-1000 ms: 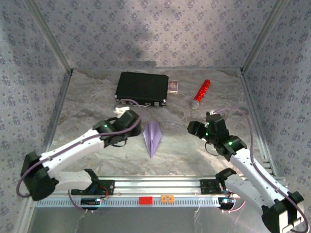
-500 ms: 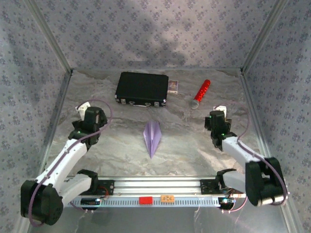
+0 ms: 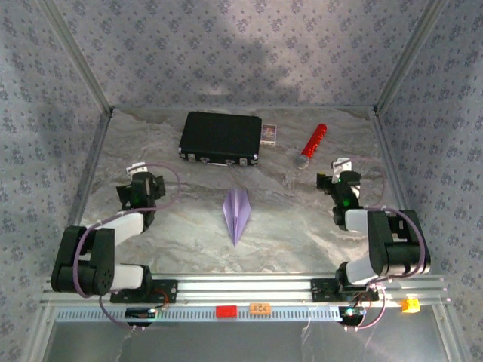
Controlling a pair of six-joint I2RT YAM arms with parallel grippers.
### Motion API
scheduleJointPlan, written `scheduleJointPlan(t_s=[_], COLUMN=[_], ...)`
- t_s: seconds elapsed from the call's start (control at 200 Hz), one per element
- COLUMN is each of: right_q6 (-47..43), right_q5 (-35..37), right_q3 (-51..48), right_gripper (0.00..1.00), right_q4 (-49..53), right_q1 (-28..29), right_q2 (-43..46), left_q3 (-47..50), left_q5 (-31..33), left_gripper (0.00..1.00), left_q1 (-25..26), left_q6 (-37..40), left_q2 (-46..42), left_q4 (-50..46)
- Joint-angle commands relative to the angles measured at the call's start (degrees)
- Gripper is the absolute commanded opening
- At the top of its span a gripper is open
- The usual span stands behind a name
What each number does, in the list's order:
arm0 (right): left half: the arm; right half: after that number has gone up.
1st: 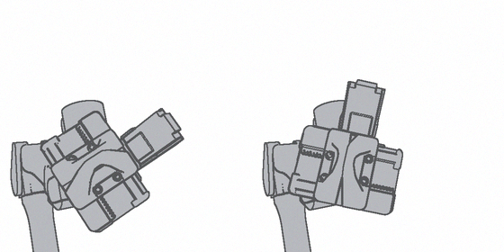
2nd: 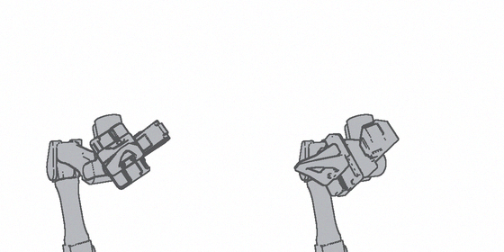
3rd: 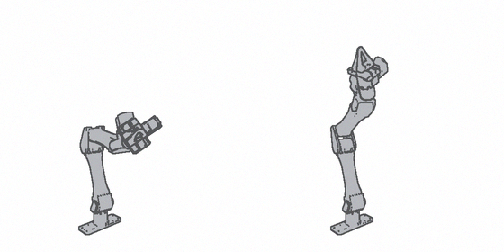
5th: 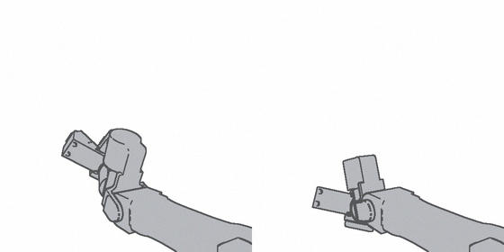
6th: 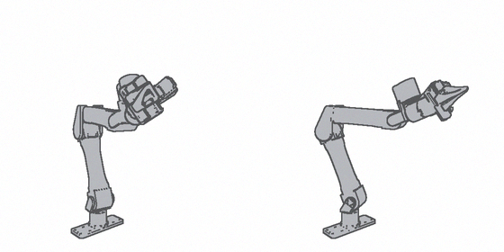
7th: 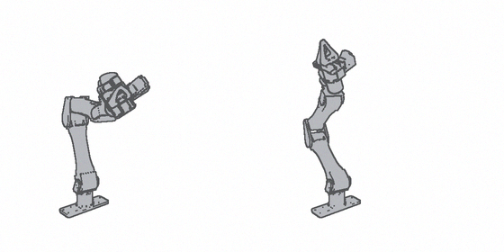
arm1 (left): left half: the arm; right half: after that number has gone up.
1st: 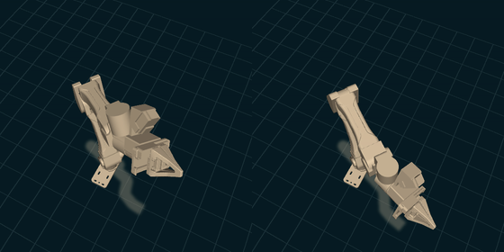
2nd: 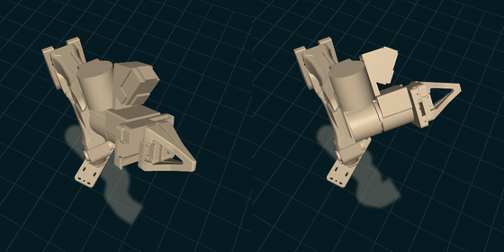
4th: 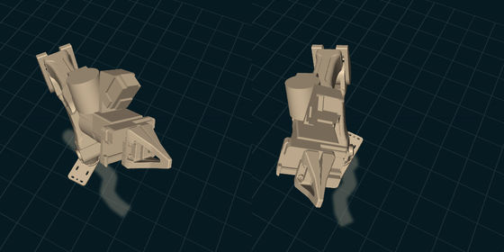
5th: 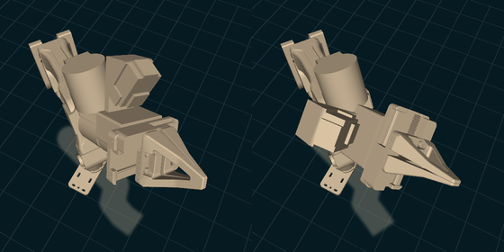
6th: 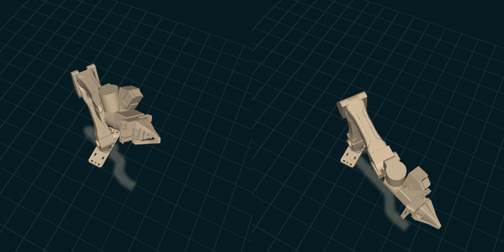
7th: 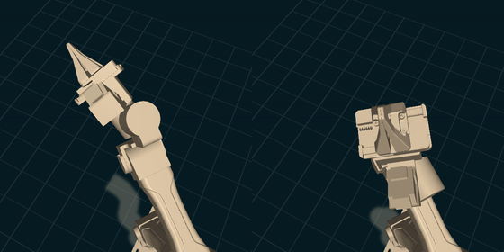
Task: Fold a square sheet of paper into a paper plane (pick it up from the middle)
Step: Reset both arms
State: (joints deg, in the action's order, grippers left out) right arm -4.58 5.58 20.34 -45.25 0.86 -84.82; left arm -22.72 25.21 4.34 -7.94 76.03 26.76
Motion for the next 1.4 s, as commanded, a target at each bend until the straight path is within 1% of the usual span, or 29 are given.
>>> scheduleJointPlan(t_s=[0.0, 0.015, 0.03, 0.04, 0.065, 0.1, 0.115, 0.15, 0.175, 0.195, 0.235, 0.295, 0.34, 0.39, 0.445, 0.49, 0.535, 0.575, 1.394], right_q6=[0.2, 0.3, 0.5, 0.7, 1.1, 2.2, 2.6, 2.8, 2.9, 3.0, 2.9, 2.9, 3.0, 3.1, 3.1, 3.1, 3.1, 3.1, 3.1], right_q5=[-1.3, -1.7, -2.4, -2.8, -2.2, -0.3, -0.6, -0.9, -0.9, -1.1, -0.7, -0.6, -1.2, -1.6, -1.6, -1.6, -1.6, -1.6, -1.5], right_q3=[-0.1, 0.5, 0.8, 0.8, 0.9, 1.8, 2.1, 1.8, 2.0, 2.1, 1.9, 2.0, 2.1, 2.1, 2.1, 2.1, 2.1, 2.1, 2.1], right_gripper=[0.89, 0.9, 0.97, 0.99, 0.99, 0.99, 0.99, 0.99, 0.99, 0.99, 0.99, 0.99, 0.99, 0.99, 0.99, 0.99, 0.99, 0.99, 0.99], right_q4=[-4.8, -2.4, -2.3, -3.0, -4.2, -1.4, -0.5, -1.9, -1.2, -0.7, -1.8, -1.5, -1.0, -1.1, -1.0, -1.0, -1.1, -1.1, -1.0], right_q1=[0.0, -0.2, -0.5, -0.7, -0.9, -1.1, -1.4, -1.7, -1.8, -1.9, -1.8, -1.7, -2.0, -2.1, -2.2, -2.1, -2.2, -2.1, -2.2], right_q2=[-2.0, -1.5, -1.7, -2.0, -2.7, -2.2, -2.1, -2.7, -2.4, -2.2, -2.5, -2.4, -2.4, -2.4, -2.4, -2.3, -2.3, -2.4, -2.4], left_q3=[1.4, 1.7, 1.9, 2.2, 2.5, 3.2, 3.7, 4.5, 4.7, 4.1, 1.7, 0.6, -0.6, 0.1, -0.5, -0.1, -0.7, -0.4, -0.6], left_q5=[-11.8, -12.6, -13.4, -14.0, -15.6, -17.6, -18.7, -21.1, -21.9, -22.6, -22.3, -19.9, -19.0, -18.7, -18.6, -18.1, -17.4, -17.4, -17.5], left_gripper=[1.0, 1.0, 1.0, 1.0, 0.99, 1.0, 1.0, 0.99, 0.99, 0.99, 1.0, 1.0, 1.0, 1.0, 1.0, 1.0, 1.0, 1.0, 1.0], left_q1=[-5.0, -5.6, -6.0, -6.2, -6.6, -6.8, -6.9, -6.8, -6.8, -6.8, -7.0, -6.5, -6.0, -5.8, -5.7, -5.3, -4.7, -4.5, -4.5], left_q6=[1.9, 1.9, 1.9, 1.8, 1.9, 2.4, 2.9, 3.9, 4.3, 4.4, 4.1, 3.9, 4.0, 4.3, 4.3, 4.8, 5.1, 5.4, 5.4], left_q2=[1.6, 2.2, 2.8, 3.2, 4.5, 6.7, 8.0, 11.8, 13.5, 12.8, 10.2, 12.8, 11.4, 12.4, 11.5, 12.1, 11.8, 12.0, 11.8], left_q4=[14.2, 15.6, 16.9, 17.7, 19.0, 22.3, 24.4, 29.8, 33.8, 31.8, 22.5, 25.0, 19.3, 22.9, 20.1, 22.0, 20.0, 21.2, 20.7])
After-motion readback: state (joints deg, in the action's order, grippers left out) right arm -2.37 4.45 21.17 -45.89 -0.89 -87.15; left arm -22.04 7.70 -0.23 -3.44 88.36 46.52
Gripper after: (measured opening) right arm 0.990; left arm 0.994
